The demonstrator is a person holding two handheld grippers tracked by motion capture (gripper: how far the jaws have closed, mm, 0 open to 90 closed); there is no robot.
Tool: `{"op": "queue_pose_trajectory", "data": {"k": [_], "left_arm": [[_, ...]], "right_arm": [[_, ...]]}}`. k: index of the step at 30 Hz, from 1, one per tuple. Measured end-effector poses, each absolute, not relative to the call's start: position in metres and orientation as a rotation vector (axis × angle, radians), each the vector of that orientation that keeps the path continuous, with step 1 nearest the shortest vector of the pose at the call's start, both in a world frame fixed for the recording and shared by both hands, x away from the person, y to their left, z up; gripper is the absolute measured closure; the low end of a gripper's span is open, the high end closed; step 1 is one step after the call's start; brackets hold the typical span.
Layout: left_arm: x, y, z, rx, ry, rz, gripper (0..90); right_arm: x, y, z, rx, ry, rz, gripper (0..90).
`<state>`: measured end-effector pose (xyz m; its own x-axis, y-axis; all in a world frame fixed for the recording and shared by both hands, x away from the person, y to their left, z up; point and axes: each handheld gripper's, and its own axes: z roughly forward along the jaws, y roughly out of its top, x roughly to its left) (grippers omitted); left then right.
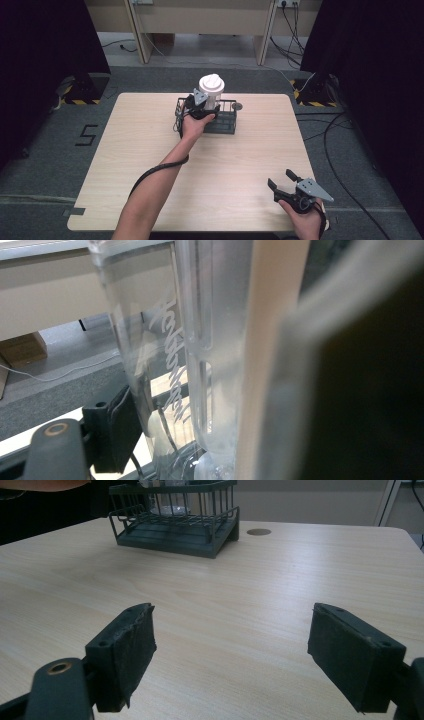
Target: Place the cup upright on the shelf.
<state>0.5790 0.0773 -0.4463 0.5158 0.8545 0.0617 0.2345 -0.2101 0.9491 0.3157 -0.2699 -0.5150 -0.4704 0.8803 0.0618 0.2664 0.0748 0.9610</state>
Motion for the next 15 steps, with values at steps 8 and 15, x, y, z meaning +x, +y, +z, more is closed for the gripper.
{"op": "queue_pose_trajectory", "data": {"k": [8,15], "left_arm": [[0.5790,0.0779,-0.4502,1.727,0.937,0.749,17.6],[0.5794,0.0794,-0.4537,1.736,0.944,0.751,17.5]], "right_arm": [[0.3157,-0.2698,-0.5149,1.134,1.801,1.413,19.5],[0.3155,-0.2692,-0.5150,1.139,1.802,1.416,19.6]]}}
